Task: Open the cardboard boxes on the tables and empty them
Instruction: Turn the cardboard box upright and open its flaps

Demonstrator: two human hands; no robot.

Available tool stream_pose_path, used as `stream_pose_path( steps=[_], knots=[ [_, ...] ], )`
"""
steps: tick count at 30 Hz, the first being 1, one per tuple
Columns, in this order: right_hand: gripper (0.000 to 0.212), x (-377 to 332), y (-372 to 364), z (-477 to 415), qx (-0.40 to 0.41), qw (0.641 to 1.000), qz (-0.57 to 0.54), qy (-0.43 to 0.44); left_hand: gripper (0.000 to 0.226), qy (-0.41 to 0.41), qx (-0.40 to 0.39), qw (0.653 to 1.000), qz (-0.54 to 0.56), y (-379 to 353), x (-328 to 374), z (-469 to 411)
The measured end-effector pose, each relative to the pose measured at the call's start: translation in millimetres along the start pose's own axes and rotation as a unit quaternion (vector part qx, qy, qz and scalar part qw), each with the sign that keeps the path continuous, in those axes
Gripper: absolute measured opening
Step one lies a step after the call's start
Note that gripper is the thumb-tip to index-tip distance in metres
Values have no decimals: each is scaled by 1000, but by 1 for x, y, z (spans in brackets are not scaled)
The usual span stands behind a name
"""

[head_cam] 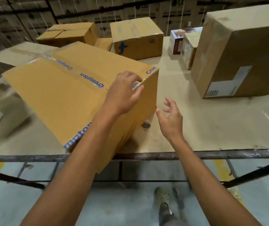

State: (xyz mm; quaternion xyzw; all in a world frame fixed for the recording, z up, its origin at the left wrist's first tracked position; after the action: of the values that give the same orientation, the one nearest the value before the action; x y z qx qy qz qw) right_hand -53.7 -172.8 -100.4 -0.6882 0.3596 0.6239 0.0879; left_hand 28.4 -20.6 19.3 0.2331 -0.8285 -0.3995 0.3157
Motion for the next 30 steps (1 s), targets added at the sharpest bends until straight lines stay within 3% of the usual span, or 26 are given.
stream_pose_path(
  steps=[6,10,15,17,21,30],
  knots=[
    [60,66,-33,-71,-70,990,58,-110,52,55,-109,992,-41,-44,-9,-67],
    [64,100,-52,-108,-135,975,103,-146,60,105,-121,983,-86,-74,-10,-112],
    [52,124,-72,-131,-182,973,87,-108,55,191,-201,947,-165,-123,-1,-130],
    [46,124,-76,-134,-200,974,50,-90,53,187,-190,944,-192,-129,-2,-129],
    [54,125,-76,-129,-200,974,13,-102,45,175,-185,947,-194,-122,-3,-119],
    [35,111,-59,-27,-164,972,33,-164,39,100,-172,964,-173,-71,18,-14]
  ],
)
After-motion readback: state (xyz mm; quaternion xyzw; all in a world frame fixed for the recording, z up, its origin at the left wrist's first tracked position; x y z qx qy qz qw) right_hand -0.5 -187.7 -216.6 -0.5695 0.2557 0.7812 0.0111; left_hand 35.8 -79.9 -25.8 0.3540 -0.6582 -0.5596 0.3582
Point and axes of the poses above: each hand's wrist, its own z-axis away from the middle knuckle, its own y-axis out of the back of the hand, x = y × z, the point moved 4 cm from there along -z, towards the middle knuckle, and after that the axes turned 2 degrees about -z, right-handed, at the moved point
